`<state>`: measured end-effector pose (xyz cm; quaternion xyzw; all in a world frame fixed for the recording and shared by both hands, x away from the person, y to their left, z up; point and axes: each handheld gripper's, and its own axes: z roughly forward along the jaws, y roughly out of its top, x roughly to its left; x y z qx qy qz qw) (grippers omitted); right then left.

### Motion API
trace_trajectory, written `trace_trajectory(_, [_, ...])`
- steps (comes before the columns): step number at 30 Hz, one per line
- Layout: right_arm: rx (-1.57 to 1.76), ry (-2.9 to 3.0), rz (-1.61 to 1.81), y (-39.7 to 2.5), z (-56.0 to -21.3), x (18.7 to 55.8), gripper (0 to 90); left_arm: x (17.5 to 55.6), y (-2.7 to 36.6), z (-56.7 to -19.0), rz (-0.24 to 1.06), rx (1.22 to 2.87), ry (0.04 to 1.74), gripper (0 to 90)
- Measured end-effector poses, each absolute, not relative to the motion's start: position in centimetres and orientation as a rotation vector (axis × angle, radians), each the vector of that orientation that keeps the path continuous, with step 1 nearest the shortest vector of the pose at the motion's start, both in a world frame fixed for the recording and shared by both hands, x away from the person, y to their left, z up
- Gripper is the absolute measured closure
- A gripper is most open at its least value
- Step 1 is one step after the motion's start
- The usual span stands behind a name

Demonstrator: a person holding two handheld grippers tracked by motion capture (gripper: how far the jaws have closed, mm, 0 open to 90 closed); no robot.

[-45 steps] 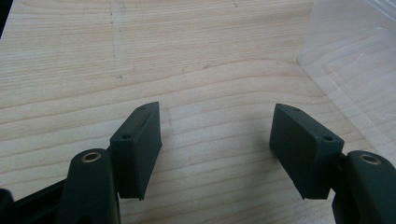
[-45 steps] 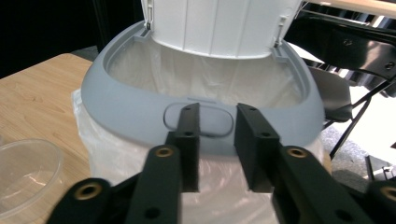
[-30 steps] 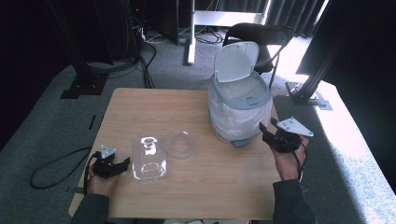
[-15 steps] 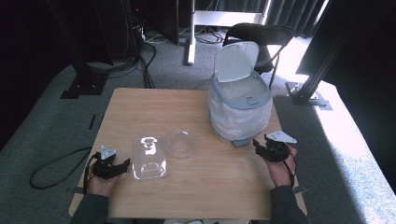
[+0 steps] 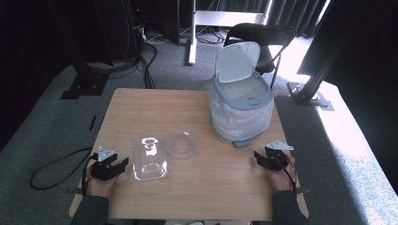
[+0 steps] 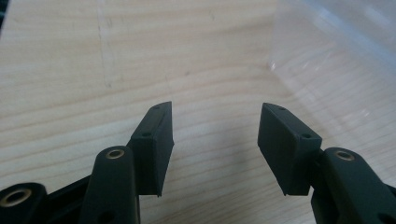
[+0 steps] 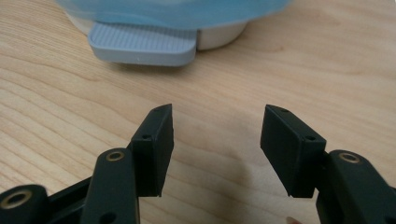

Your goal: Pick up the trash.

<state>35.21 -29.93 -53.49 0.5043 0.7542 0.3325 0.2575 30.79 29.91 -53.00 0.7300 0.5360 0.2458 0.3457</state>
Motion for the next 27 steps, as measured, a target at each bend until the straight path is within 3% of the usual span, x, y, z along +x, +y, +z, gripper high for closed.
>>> trace_trajectory(10, [1.402,2.069,0.936,-30.0,-54.7,35.5,43.2,30.2,29.7,-50.9,0.605,1.811,1.345,51.0])
trace_trajectory(15, [1.384,2.108,0.954,-29.9,-54.8,35.6,37.9,29.9,29.2,-50.0,0.579,1.789,1.309,51.4])
trace_trajectory(22, [1.379,2.112,0.954,-29.9,-54.8,35.7,37.2,29.4,27.5,-48.5,0.580,1.822,1.201,76.3])
trace_trajectory(27, [1.380,2.112,0.954,-29.9,-54.8,35.7,37.1,30.0,26.8,-49.4,0.528,1.891,1.203,82.9])
